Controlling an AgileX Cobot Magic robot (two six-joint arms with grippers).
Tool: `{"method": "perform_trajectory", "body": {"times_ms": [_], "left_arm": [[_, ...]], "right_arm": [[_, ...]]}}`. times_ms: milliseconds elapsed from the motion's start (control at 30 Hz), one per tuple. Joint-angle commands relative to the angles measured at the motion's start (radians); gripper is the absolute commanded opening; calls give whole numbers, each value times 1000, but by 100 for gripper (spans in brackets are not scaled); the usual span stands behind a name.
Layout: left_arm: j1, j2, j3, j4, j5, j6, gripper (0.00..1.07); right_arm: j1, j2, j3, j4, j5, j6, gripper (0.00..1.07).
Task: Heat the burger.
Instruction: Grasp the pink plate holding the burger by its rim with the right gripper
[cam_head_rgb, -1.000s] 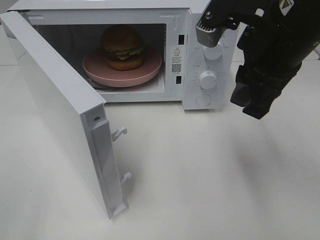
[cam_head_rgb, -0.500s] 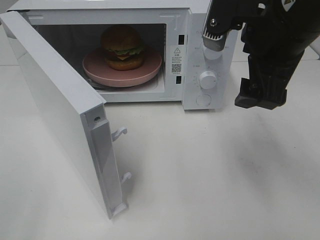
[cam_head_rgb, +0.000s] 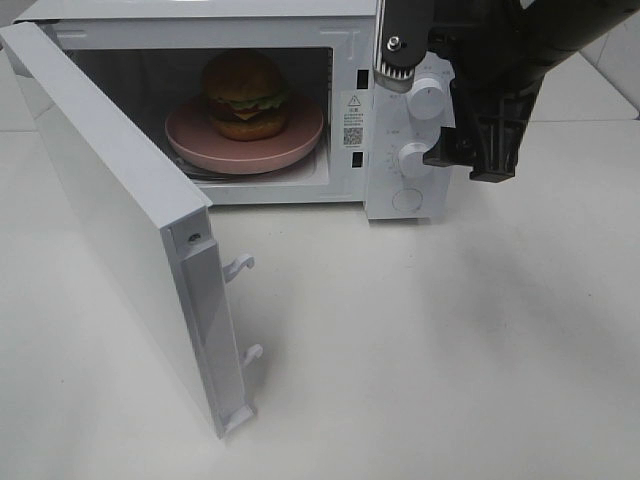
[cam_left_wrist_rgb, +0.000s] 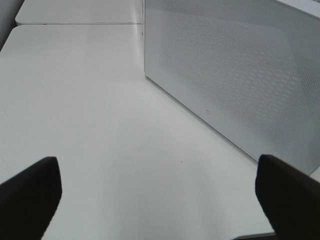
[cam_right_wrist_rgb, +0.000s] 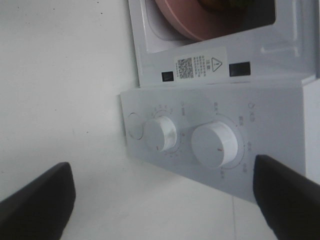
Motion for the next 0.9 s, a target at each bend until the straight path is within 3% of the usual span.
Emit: {"method": "perform_trajectory", "body": {"times_ms": [33, 900], "left_arm": [[4, -3, 0, -3, -4, 4, 98], [4, -3, 0, -3, -4, 4, 98]], "right_arm": [[1, 17, -5, -3, -45, -77, 93], [48, 218, -14, -95, -340, -129, 88]]}}
